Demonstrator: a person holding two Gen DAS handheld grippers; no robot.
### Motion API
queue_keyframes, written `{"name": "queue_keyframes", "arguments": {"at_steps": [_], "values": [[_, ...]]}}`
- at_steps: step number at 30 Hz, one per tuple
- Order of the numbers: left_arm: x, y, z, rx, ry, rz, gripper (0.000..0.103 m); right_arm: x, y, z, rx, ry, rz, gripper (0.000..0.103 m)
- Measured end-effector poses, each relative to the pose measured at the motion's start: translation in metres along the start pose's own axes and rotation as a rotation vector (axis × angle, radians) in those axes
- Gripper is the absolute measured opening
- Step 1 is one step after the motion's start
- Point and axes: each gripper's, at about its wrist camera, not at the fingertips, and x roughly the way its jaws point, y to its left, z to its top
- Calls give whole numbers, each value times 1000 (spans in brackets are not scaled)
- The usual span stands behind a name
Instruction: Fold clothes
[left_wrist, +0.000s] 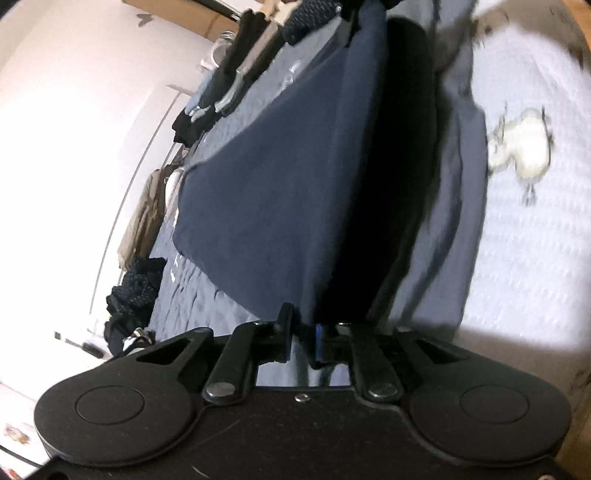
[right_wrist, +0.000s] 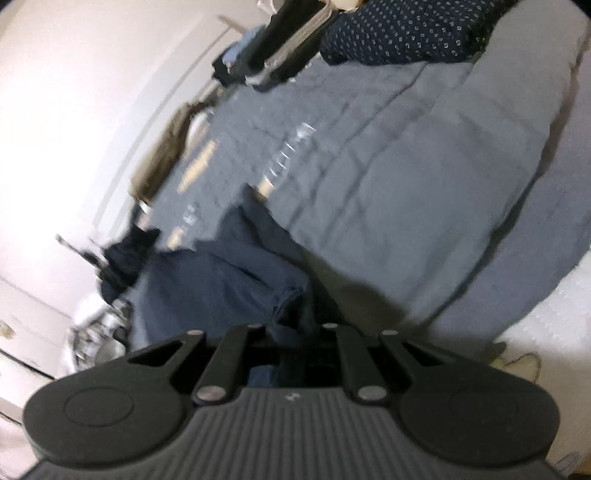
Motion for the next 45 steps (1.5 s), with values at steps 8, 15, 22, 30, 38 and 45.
{"name": "queue_keyframes", "arguments": {"at_steps": [8,15,22,30,38,45], "values": [[-7,14,-7,11,-3,19,18,-2,2,-3,-19,-4,8,8],[-2,15,-12,-37,47,-26,25,13,22,-13,-269,37,-86,10],[-29,58,-19,-224,52,-264,64,-25,47,0,-425,18,-199,23],[-39,140,-50,-873,-129,-598,64,-66,37,23,-324,-26,-19,24],[-13,155,-56,-1158,-116,-620,64,-12,25,-6,-370,179,-138,23],[-13,164,-59,-1226,-135,-569,64,-26,39,-6,-416,83,-150,24]]}}
